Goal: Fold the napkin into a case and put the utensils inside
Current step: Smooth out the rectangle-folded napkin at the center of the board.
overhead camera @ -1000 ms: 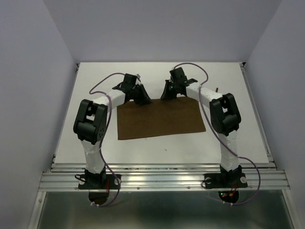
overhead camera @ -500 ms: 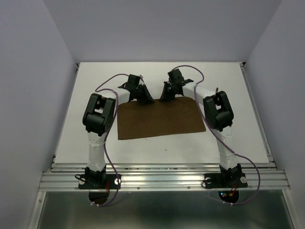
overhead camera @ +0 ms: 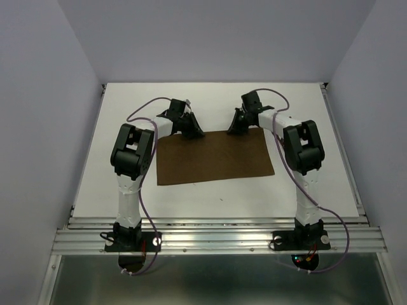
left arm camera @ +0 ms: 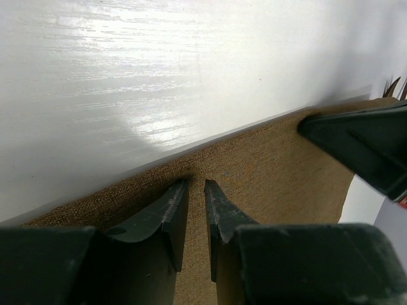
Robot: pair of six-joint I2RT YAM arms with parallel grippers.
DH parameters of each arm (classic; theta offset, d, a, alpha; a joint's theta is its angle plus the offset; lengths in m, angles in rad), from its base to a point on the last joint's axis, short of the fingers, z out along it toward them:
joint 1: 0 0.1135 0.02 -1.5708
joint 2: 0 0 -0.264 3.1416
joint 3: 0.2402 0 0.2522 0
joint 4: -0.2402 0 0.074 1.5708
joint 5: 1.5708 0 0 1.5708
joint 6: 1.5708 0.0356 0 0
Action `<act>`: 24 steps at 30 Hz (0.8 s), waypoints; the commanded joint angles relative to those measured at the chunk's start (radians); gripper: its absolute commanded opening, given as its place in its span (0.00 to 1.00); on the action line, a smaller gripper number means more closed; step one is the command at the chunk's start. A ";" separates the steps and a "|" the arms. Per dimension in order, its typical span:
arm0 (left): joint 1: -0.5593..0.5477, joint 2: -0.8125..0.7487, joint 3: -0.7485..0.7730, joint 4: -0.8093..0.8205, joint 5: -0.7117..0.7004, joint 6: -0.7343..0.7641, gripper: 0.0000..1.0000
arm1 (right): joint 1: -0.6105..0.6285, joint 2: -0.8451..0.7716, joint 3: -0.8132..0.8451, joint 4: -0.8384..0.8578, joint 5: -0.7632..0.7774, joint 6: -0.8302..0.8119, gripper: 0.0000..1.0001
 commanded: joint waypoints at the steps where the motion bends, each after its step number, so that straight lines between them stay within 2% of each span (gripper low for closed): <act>1: 0.018 0.021 0.020 -0.060 -0.062 0.065 0.29 | -0.094 -0.080 -0.081 0.002 0.064 -0.030 0.08; 10: 0.022 0.022 0.066 -0.098 -0.093 0.115 0.29 | -0.252 -0.159 -0.187 0.024 0.087 -0.061 0.08; 19: 0.045 -0.001 0.095 -0.158 -0.117 0.148 0.29 | -0.261 -0.149 -0.218 0.024 0.130 -0.075 0.08; 24: 0.122 -0.056 0.008 -0.154 -0.113 0.163 0.29 | -0.271 -0.152 -0.230 0.024 0.140 -0.078 0.08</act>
